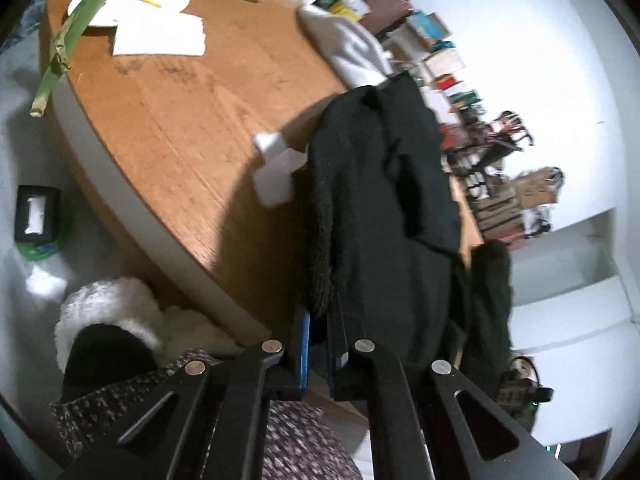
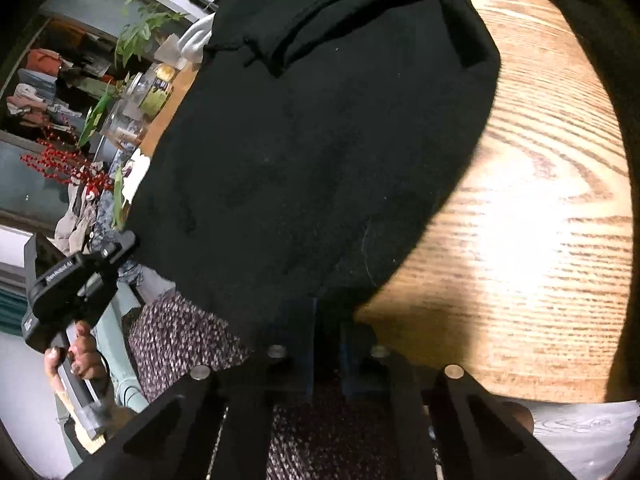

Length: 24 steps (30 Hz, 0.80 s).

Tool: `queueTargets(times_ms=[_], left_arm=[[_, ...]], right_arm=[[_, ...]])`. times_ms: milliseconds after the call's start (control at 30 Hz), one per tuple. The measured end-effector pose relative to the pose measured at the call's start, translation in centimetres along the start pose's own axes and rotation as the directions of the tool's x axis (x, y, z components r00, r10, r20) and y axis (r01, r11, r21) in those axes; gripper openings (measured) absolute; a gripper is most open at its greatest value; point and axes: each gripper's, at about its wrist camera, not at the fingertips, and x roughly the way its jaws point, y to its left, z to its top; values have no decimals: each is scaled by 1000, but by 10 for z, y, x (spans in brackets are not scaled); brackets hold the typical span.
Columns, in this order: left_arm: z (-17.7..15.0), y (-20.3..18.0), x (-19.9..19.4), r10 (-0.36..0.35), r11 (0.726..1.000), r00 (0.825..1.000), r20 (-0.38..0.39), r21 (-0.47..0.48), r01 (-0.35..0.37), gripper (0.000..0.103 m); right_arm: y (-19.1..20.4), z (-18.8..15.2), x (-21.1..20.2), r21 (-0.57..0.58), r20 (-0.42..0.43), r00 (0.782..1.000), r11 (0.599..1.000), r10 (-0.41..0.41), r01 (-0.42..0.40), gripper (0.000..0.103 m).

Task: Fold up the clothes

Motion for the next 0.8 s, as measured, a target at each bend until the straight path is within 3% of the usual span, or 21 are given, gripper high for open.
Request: queueTargets(times_ms=[133,233,467,633,800], left_arm=[[-4,6,-24,-77,997,997,12,-7,77,6],[-14,15,-40,-67,998,998,-1,-5,67,6],[-36,18,-81,-14,999,1000,12,31,14,6],[8,-30,-56,-1,991,1000,-28,132,4,6],[92,-107,1,42,979,996,-81,204,-25,6]], right_arm=[[-1,-13,-14,-16,-34,999,1000,25,-25,8],[-1,-33,-23,-24,-68,997,999,25,-27,8],[17,-85,-33,-15,-171,974,988,149,-154,8],[11,-56,-50,-13,-95,982,986,162,-164,8],[9,24,-83,-62,94,991,994,100,-94,8]])
